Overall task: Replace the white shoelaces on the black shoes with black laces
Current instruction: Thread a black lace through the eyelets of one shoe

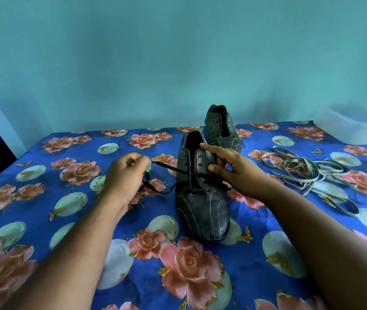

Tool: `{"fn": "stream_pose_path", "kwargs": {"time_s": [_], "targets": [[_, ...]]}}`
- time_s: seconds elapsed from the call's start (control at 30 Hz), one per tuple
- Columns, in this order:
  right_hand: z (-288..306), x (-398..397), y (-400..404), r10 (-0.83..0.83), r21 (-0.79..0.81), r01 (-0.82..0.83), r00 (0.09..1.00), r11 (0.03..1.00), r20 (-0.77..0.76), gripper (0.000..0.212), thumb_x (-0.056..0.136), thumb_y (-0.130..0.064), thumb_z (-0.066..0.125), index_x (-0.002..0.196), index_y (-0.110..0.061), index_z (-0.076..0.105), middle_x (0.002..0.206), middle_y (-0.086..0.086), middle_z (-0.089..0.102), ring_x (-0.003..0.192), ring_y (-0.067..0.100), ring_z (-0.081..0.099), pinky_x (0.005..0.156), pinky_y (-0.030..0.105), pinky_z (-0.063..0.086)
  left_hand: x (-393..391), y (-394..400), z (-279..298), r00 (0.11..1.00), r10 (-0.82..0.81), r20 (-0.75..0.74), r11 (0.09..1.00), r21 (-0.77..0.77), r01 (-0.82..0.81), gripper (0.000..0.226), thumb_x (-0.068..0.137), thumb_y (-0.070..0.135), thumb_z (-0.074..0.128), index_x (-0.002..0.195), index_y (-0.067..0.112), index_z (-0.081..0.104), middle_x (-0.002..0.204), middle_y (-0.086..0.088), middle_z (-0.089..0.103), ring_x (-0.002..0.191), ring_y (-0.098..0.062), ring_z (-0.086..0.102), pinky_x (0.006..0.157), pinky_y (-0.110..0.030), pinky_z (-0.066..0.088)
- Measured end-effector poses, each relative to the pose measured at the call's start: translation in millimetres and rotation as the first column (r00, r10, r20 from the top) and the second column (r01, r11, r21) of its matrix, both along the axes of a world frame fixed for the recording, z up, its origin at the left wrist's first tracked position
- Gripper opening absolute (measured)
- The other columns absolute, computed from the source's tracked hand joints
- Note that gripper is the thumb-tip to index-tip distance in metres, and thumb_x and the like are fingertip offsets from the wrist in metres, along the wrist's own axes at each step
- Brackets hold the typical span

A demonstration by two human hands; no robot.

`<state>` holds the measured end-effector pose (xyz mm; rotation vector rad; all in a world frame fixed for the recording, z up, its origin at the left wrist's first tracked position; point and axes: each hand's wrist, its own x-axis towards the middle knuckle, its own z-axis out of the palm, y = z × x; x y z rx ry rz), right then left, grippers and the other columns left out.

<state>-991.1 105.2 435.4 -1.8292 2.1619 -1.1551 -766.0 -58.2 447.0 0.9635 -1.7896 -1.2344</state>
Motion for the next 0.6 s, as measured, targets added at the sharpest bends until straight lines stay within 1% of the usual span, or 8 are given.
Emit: {"fn": "stream_pose_path", "kwargs": {"time_s": [0.07, 0.13, 0.17, 0.27, 0.33, 0.4, 0.47, 0.6], "targets": [[-0.7, -1.4, 0.0, 0.023, -0.009, -0.023, 0.997, 1.000, 0.078, 0.054, 0.100, -0.024, 0.064, 0.146, -0.045, 0.046, 0.080, -0.006, 0.044, 0.078, 0.011, 0.049, 0.074, 0.020, 0.043, 4.4, -11.8, -0.2, 0.992, 0.123, -0.015, 0.992, 0.017, -0.123, 0.024, 0.087, 0.034, 0.063, 0.082, 0.011, 0.063, 0.072, -0.005, 0.061, 0.062, -0.028, 0.061, 0.056, -0.048, 0.054], [-2.2, -3.2, -0.5, 0.029, -0.010, -0.028, 0.990, 1.000, 0.136, 0.053, 0.099, -0.024, 0.064, 0.145, -0.047, 0.047, 0.080, -0.004, 0.043, 0.076, 0.012, 0.050, 0.074, 0.026, 0.046, 4.8, -17.5, -1.9, 0.983, 0.182, -0.013, 0.982, -0.050, -0.183, 0.021, 0.090, 0.031, 0.065, 0.079, 0.013, 0.065, 0.073, 0.002, 0.062, 0.073, -0.029, 0.061, 0.063, -0.040, 0.050], [-2.4, -3.3, -0.5, 0.031, -0.011, -0.030, 0.989, 0.999, 0.147, 0.053, 0.099, -0.025, 0.064, 0.144, -0.048, 0.047, 0.080, -0.003, 0.043, 0.077, 0.015, 0.050, 0.075, 0.028, 0.047, 3.2, -16.7, -3.2, 0.985, 0.173, -0.013, 0.981, -0.091, -0.173, 0.017, 0.092, 0.030, 0.066, 0.080, 0.018, 0.068, 0.078, 0.005, 0.065, 0.076, -0.023, 0.062, 0.066, -0.035, 0.046], [-4.0, -2.8, -1.2, 0.040, -0.029, -0.036, 0.983, 0.999, 0.178, 0.053, 0.098, -0.024, 0.066, 0.143, -0.048, 0.049, 0.080, -0.005, 0.041, 0.075, 0.009, 0.048, 0.073, 0.025, 0.046, -3.8, -7.1, -10.0, 0.998, 0.017, 0.058, 0.974, -0.225, -0.003, 0.007, 0.096, 0.040, 0.067, 0.098, 0.033, 0.070, 0.103, 0.009, 0.067, 0.096, -0.012, 0.063, 0.080, -0.031, 0.049], [-3.9, -2.3, -1.5, 0.035, -0.039, -0.028, 0.980, 0.999, 0.194, 0.053, 0.098, -0.023, 0.066, 0.142, -0.047, 0.050, 0.080, -0.007, 0.041, 0.072, 0.005, 0.046, 0.070, 0.018, 0.044, -8.4, 0.9, -14.7, 0.977, -0.171, 0.128, 0.930, -0.307, 0.203, 0.019, 0.095, 0.047, 0.064, 0.106, 0.034, 0.070, 0.115, 0.013, 0.066, 0.110, -0.006, 0.062, 0.094, -0.033, 0.050], [-3.9, -2.2, -1.7, 0.030, -0.037, -0.023, 0.983, 0.999, 0.183, 0.053, 0.098, -0.024, 0.066, 0.142, -0.049, 0.048, 0.081, -0.006, 0.041, 0.071, 0.005, 0.046, 0.069, 0.018, 0.044, -12.3, 7.4, -18.3, 0.925, -0.328, 0.191, 0.880, -0.293, 0.373, 0.031, 0.088, 0.055, 0.060, 0.103, 0.030, 0.071, 0.126, 0.012, 0.067, 0.126, -0.001, 0.056, 0.107, -0.032, 0.044], [-4.4, -2.8, -1.9, 0.029, -0.036, -0.024, 0.987, 0.999, 0.156, 0.054, 0.098, -0.026, 0.066, 0.142, -0.051, 0.047, 0.081, -0.005, 0.042, 0.072, 0.006, 0.047, 0.071, 0.022, 0.044, -15.2, 11.6, -19.7, 0.897, -0.391, 0.205, 0.865, -0.252, 0.434, 0.029, 0.087, 0.054, 0.063, 0.099, 0.028, 0.070, 0.136, 0.008, 0.063, 0.138, -0.003, 0.047, 0.113, -0.033, 0.038], [-4.0, -1.6, -1.9, 0.030, -0.035, -0.025, 0.988, 0.999, 0.152, 0.054, 0.099, -0.026, 0.065, 0.143, -0.050, 0.046, 0.082, -0.003, 0.043, 0.074, 0.008, 0.047, 0.070, 0.021, 0.044, -15.6, 12.7, -18.2, 0.910, -0.383, 0.160, 0.875, -0.255, 0.412, 0.007, 0.093, 0.025, 0.070, 0.089, 0.019, 0.069, 0.117, 0.007, 0.067, 0.130, -0.013, 0.055, 0.104, -0.028, 0.042]]}}
